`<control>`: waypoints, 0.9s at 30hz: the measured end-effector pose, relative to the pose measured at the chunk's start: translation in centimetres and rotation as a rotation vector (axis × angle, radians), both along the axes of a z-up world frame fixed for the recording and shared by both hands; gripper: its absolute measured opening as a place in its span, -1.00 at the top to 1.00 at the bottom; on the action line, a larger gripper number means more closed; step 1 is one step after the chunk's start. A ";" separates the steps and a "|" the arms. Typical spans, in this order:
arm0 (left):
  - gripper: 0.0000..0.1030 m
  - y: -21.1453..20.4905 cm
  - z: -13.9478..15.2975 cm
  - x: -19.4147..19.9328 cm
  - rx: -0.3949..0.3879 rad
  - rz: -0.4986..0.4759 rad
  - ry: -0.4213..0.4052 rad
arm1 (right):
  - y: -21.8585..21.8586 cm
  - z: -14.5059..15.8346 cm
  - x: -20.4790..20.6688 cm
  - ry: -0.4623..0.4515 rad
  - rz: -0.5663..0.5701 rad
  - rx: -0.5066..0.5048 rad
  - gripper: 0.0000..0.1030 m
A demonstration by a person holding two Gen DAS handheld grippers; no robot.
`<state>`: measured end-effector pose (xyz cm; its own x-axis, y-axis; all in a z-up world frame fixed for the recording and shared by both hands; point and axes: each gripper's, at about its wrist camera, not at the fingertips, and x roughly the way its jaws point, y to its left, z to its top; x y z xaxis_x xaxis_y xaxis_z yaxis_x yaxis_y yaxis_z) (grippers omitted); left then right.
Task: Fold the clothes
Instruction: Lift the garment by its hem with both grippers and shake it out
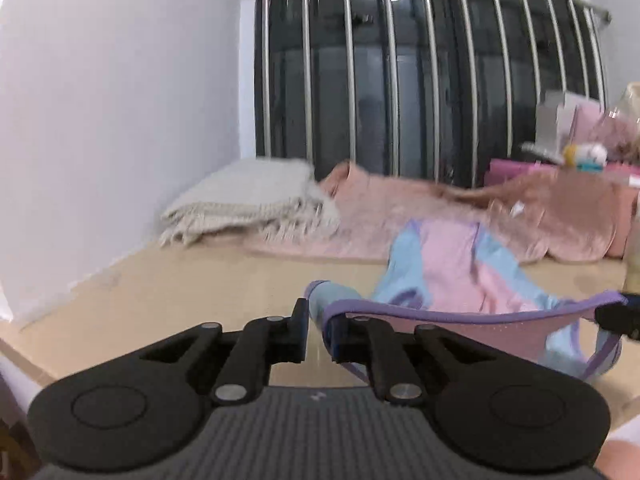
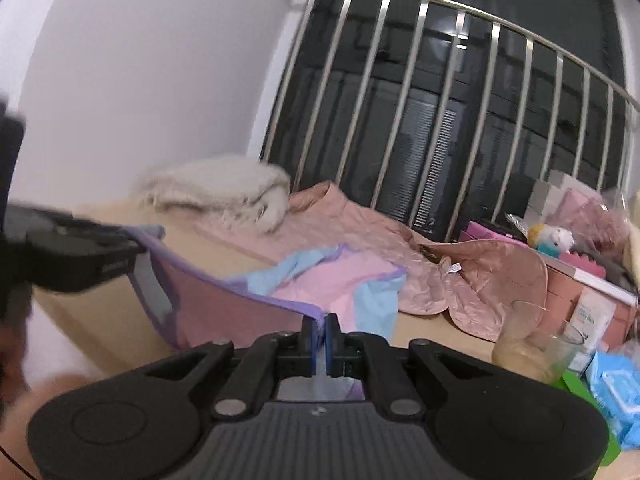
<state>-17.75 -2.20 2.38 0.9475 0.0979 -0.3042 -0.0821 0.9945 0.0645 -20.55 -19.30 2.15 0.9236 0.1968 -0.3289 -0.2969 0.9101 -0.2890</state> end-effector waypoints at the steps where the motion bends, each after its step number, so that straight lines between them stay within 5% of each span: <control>1: 0.71 0.1 -0.3 0.2 0.007 0.002 0.014 | 0.4 -0.8 0.3 0.015 -0.003 -0.032 0.92; 5: 0.23 0.3 -0.9 0.9 0.069 -0.001 0.044 | 1.6 -2.4 0.4 0.037 0.003 -0.120 0.86; 10: 0.19 0.4 -1.6 0.9 0.152 0.011 0.066 | 2.8 -3.7 0.8 0.025 -0.024 -0.217 0.81; 14: 0.19 0.2 -2.3 0.8 0.212 0.013 0.083 | 3.4 -4.8 1.4 0.009 -0.058 -0.278 0.80; 15: 0.18 0.3 -2.4 0.7 0.226 0.014 0.088 | 3.1 -4.4 1.3 0.000 -0.077 -0.244 0.95; 19: 0.19 0.2 -2.8 0.5 0.254 -0.013 0.103 | 1.7 -2.7 1.0 -0.047 -0.154 -0.098 0.97; 24: 0.37 -0.7 -2.2 -0.3 0.272 -0.029 0.051 | 1.3 -1.8 -0.1 -0.113 -0.176 -0.106 0.97; 27: 0.64 -0.5 -1.4 -0.9 0.213 -0.046 0.024 | 1.0 -1.4 -1.2 -0.176 -0.207 -0.090 0.97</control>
